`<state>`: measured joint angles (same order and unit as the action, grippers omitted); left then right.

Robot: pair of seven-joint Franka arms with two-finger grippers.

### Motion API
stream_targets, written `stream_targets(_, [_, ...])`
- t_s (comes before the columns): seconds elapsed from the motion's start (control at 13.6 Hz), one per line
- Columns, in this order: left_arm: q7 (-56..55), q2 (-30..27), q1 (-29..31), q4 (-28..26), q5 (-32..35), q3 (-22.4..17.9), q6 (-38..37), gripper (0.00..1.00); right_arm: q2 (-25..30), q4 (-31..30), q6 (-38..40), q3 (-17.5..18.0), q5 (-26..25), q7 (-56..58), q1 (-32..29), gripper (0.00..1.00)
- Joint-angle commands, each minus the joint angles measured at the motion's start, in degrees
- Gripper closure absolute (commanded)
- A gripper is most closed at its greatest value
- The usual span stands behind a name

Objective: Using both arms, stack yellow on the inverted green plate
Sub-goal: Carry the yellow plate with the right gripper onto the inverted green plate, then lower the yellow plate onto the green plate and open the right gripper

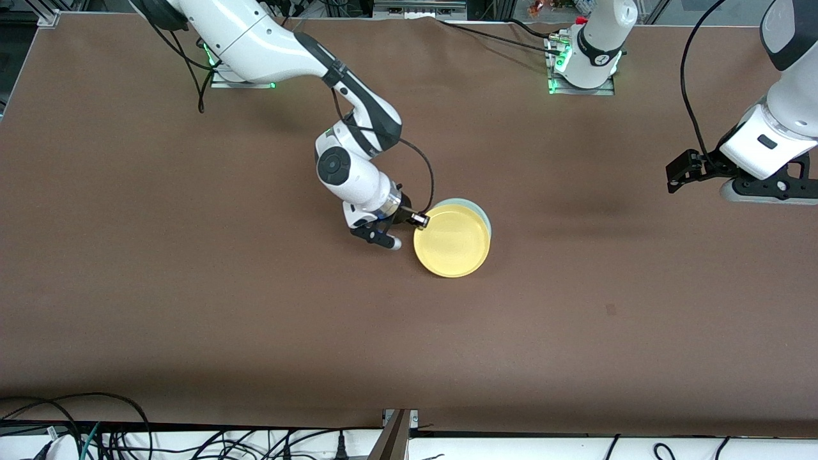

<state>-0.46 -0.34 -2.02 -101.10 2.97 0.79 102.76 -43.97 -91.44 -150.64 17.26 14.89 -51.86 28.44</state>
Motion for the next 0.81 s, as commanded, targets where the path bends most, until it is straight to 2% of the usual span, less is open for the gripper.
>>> stream_targets(0.0, [1.07, -1.77, 0.17, -1.74, -1.21, 0.43, 0.60, 0.00, 0.03, 0.48, 0.52, -0.74, -0.13, -1.84, 2.04, 1.00])
stream_targets(0.15, [1.34, -1.24, 0.35, -1.47, -1.21, 0.44, 0.60, 0.00, 0.11, -1.19, 0.52, -2.32, -0.22, -1.84, 3.63, 1.00])
stream_targets(0.44, [0.98, -1.33, 0.35, -1.03, -1.21, 0.61, 0.51, 0.00, 0.64, -3.74, 0.61, -2.41, -0.30, -1.93, 3.99, 1.00])
stream_targets(0.73, [0.81, -1.15, 0.08, -0.42, -1.21, 0.70, 0.43, 0.00, 0.55, -3.66, 0.52, -2.76, -0.39, -1.93, 4.69, 1.00])
